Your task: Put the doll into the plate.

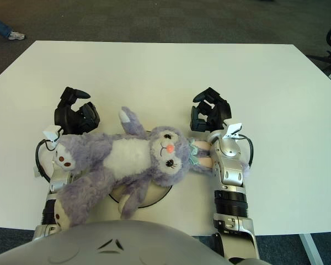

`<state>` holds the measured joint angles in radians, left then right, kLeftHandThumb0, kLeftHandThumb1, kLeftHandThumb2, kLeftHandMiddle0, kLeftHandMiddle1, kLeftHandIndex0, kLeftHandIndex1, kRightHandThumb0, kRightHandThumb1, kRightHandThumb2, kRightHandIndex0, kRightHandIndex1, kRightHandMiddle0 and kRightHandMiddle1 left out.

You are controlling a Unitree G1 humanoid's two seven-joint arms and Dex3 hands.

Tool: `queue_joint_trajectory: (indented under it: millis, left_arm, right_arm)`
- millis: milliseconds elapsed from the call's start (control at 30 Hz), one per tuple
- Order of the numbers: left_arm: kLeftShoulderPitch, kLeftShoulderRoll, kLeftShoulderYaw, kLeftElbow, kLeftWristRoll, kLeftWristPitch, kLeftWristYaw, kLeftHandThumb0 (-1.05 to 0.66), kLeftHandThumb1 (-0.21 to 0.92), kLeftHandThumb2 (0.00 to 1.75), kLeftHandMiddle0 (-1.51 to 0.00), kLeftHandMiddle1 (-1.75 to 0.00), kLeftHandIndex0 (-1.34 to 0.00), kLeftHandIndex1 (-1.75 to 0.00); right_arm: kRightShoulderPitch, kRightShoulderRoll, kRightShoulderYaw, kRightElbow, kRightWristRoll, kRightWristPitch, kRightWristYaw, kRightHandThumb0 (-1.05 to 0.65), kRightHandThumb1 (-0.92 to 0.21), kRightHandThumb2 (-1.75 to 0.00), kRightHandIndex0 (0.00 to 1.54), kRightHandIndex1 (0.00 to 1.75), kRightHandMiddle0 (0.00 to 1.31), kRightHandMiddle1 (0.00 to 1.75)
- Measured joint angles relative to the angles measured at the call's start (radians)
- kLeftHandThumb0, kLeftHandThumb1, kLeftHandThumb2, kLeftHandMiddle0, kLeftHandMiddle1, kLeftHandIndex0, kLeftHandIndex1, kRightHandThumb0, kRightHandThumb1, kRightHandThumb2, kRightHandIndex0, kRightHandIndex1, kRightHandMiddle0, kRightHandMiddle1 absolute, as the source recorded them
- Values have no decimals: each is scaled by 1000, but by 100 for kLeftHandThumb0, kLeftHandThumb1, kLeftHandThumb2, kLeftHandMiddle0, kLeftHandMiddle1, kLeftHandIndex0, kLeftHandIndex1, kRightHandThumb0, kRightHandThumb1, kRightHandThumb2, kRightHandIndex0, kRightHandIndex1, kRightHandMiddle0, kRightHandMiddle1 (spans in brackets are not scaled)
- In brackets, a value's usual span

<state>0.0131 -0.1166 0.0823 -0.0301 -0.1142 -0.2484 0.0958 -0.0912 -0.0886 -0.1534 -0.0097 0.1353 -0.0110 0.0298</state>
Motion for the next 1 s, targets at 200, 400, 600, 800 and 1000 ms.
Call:
queue_joint_trajectory:
  millis: [200,400,600,800,1000]
  left_arm:
    - [0,0,0,0,-2,0,0,-46,36,126,-123,-175,-57,-175]
    - [0,0,0,-1,-3,0,0,-46,37,124,-123,-175,-56,-175]
    - [1,0,1,-2,-1,4,2,-45,38,124,-122,-175,-56,-175]
    - [1,0,1,-2,0,5,3,-45,38,123,-123,-175,-56,-175]
    - [1,0,1,-2,-1,5,3,-45,38,123,-124,-175,-56,-175]
  right_arm:
    - [-1,0,-2,2,-3,0,-1,-2,-6,-152,81,175,75,143]
    - [-1,0,-2,4,-3,0,-1,-2,-5,-152,81,175,75,142]
    - [-2,0,-4,6,-3,0,1,-2,-5,-152,81,175,75,143]
    - [-4,0,-9,7,0,0,3,-2,-5,-152,81,175,74,144]
    - [-4,0,-11,7,0,0,3,-2,-6,-153,82,175,73,145]
